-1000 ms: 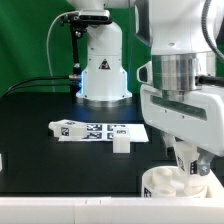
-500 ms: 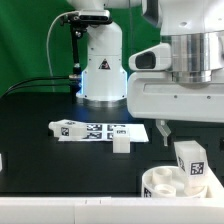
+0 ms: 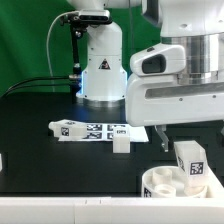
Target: Assemble stool
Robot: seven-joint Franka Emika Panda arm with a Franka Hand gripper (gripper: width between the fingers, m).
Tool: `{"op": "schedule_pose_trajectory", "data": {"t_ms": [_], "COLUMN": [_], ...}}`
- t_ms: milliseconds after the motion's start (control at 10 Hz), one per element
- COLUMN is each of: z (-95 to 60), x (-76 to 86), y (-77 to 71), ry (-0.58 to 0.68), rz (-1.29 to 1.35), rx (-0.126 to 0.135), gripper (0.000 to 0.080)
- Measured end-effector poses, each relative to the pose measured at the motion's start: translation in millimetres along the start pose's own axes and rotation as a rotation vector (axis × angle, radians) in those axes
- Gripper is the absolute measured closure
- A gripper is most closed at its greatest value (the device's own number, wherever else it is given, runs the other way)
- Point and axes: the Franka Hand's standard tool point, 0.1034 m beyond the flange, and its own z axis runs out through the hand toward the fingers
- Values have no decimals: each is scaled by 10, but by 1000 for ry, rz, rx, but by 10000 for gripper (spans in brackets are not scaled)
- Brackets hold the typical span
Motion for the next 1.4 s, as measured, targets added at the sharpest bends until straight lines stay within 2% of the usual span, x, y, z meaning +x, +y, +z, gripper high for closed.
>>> {"op": "schedule_pose_trajectory", "data": {"t_ms": [400, 600, 700, 1000, 1100, 1200, 1300, 1400], "z": [15, 3, 26, 23, 42, 138, 229, 226], "x": [6, 36, 25, 26, 27, 22, 33, 43], "y": [57, 96, 51, 123, 129, 77, 46, 64], "ry": [5, -6, -30, -43, -55, -77, -96, -94], "rz": [-285, -739, -913, -1028, -1137, -1272, -1352, -1338], "rx": [-14, -69, -98, -108, -120, -135, -137, -138], "gripper": [151, 151, 151, 151, 151, 151, 151, 151]}}
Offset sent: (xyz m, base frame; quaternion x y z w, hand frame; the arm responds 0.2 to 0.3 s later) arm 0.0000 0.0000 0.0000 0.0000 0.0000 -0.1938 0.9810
